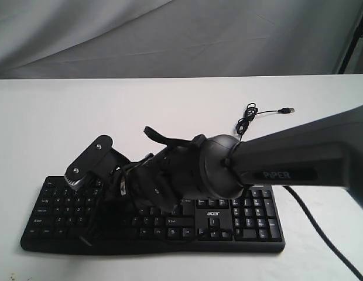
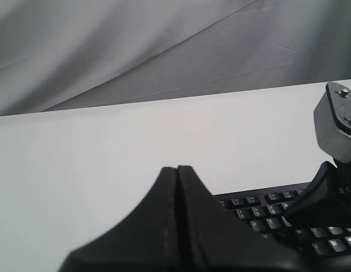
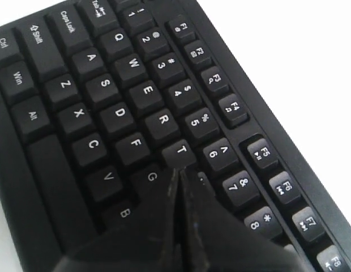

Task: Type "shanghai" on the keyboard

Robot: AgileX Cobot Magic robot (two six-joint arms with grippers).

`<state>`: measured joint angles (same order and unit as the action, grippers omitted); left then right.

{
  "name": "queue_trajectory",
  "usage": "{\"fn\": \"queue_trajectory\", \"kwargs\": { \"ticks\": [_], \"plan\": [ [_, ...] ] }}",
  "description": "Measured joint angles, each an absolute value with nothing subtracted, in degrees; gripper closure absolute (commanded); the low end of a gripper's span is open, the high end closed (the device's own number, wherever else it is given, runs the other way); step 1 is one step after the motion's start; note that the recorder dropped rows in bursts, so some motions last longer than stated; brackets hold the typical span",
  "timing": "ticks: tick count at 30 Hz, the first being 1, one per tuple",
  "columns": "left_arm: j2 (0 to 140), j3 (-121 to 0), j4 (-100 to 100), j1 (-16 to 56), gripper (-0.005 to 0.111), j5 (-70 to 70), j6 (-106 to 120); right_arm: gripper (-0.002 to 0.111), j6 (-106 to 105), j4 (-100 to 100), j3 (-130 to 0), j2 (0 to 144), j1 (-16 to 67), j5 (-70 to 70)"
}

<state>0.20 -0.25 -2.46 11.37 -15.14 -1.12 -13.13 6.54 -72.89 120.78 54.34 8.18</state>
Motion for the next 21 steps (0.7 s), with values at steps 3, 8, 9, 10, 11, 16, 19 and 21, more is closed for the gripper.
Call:
{"fn": "queue_trajectory", "kwargs": {
  "ticks": [3,8,9,10,11,16,19,21],
  "plan": [
    [0.2,-0.2,-2.5,11.4,0.107,-15.1,-1.1,0.108,-13.1,6.8,-72.9,120.8,54.3,8.8],
    [0.2,-0.2,-2.5,11.4,0.107,-15.1,-1.1,0.108,-13.1,7.2,-72.9,121.8,54.3,9.4],
    [0.2,-0.2,-2.5,11.4,0.107,-15.1,-1.1,0.108,-13.1,7.3,-72.9,121.9,54.3,9.4],
    [0.2,-0.2,-2.5,11.4,0.107,-15.1,-1.1,0.108,-13.1,7.5,-72.9,121.9,54.3,9.4],
    [0.2,-0.2,-2.5,11.4,0.107,-15.1,-1.1,0.108,-13.1,7.5,-72.9,121.9,54.3,9.3],
    [0.2,-0.2,-2.5,11.4,0.107,-15.1,-1.1,0.108,-13.1,7.6,-72.9,121.9,54.3,9.3],
    [0.2,-0.2,-2.5,11.4,0.107,-15.1,-1.1,0.108,-13.1,7.6,-72.9,121.8,54.3,9.4],
    [0.2,-0.2,-2.5,11.4,0.107,-15.1,-1.1,0.108,-13.1,7.6,-72.9,121.2,54.3,10.3]
  ]
}}
